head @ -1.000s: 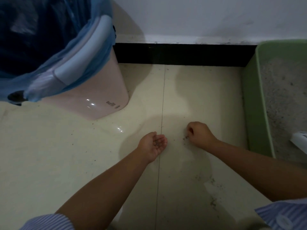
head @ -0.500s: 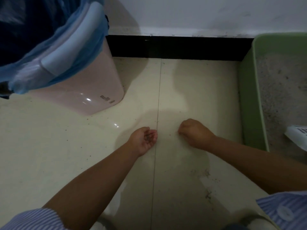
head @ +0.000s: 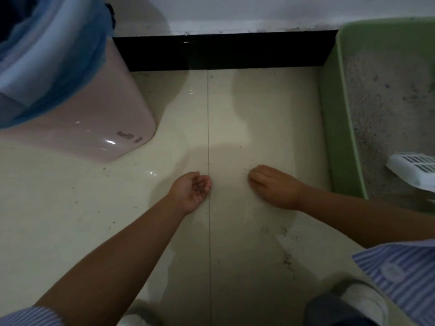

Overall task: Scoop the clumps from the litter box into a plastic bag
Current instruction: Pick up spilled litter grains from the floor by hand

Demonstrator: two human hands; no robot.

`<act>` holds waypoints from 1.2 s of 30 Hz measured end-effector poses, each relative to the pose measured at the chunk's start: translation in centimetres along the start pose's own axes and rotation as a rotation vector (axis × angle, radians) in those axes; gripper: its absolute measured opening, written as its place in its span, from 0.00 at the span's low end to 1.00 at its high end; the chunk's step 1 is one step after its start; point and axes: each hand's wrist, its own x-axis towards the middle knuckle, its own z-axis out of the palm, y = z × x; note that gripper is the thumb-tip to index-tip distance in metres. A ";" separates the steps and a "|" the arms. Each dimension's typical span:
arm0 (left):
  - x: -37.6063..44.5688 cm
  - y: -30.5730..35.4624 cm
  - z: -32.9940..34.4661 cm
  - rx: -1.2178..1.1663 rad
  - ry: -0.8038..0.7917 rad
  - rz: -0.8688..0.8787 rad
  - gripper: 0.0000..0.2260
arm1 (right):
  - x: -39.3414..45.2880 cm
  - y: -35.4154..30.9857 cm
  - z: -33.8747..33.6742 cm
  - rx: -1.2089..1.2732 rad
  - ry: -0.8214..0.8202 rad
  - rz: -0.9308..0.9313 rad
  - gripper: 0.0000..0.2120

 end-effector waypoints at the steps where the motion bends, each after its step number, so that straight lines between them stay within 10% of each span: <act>1: 0.0 -0.1 0.2 0.005 -0.004 -0.001 0.17 | -0.2 0.1 -0.3 -0.008 0.032 0.024 0.26; 8: 0.3 -0.6 0.8 0.015 -0.030 -0.017 0.18 | 0.7 1.1 -1.4 -0.107 0.223 0.082 0.16; 24: 0.6 -0.8 0.8 0.076 -0.030 -0.055 0.16 | 2.3 -1.1 -1.4 -0.123 0.032 0.277 0.07; 36: 0.7 -0.9 0.9 0.060 -0.031 -0.063 0.17 | 2.8 -0.3 -0.7 -0.424 0.147 -0.055 0.17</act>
